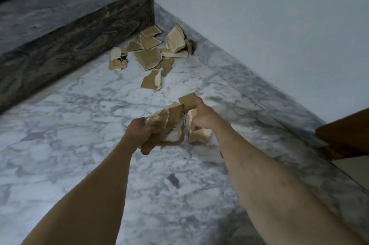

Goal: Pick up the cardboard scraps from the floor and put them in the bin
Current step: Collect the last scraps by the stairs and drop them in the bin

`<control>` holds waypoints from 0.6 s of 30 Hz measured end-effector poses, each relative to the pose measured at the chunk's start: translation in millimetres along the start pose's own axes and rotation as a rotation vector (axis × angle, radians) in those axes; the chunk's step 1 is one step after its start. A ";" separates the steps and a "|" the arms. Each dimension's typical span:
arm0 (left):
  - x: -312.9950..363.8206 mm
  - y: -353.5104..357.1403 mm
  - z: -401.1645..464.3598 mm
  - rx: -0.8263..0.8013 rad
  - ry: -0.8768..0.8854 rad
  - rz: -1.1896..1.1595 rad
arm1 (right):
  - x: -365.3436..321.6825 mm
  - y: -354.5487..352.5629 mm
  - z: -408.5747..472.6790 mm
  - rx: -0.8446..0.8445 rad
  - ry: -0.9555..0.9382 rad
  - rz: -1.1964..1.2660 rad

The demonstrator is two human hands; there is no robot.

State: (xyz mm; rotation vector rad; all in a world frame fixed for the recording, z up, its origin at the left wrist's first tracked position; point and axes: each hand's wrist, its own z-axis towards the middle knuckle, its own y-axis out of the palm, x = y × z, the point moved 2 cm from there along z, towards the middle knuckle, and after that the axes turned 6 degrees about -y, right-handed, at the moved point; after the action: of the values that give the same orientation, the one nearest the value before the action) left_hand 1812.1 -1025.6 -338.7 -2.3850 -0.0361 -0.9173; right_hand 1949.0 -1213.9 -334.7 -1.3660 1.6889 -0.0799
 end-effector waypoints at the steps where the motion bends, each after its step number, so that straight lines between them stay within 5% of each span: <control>1: -1.1 -3.1 1.3 -0.019 -0.006 0.024 | -3.8 4.3 6.7 -0.007 0.002 -0.027; 4: 2.6 2.0 8.2 -0.121 0.023 0.175 | -9.4 8.8 26.1 0.007 0.012 -0.129; 8: 13.2 46.9 8.2 -0.133 0.061 0.711 | -7.6 5.5 40.1 0.036 0.066 -0.411; 18: 13.0 50.8 4.5 -0.089 0.182 0.454 | 8.1 13.1 36.3 0.226 0.015 -0.138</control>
State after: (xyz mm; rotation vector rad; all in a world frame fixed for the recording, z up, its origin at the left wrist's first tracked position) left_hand 1836.0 -1067.8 -359.1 -2.2369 0.6019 -0.9181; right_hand 1964.3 -1198.2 -367.5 -1.3108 1.5445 -0.3507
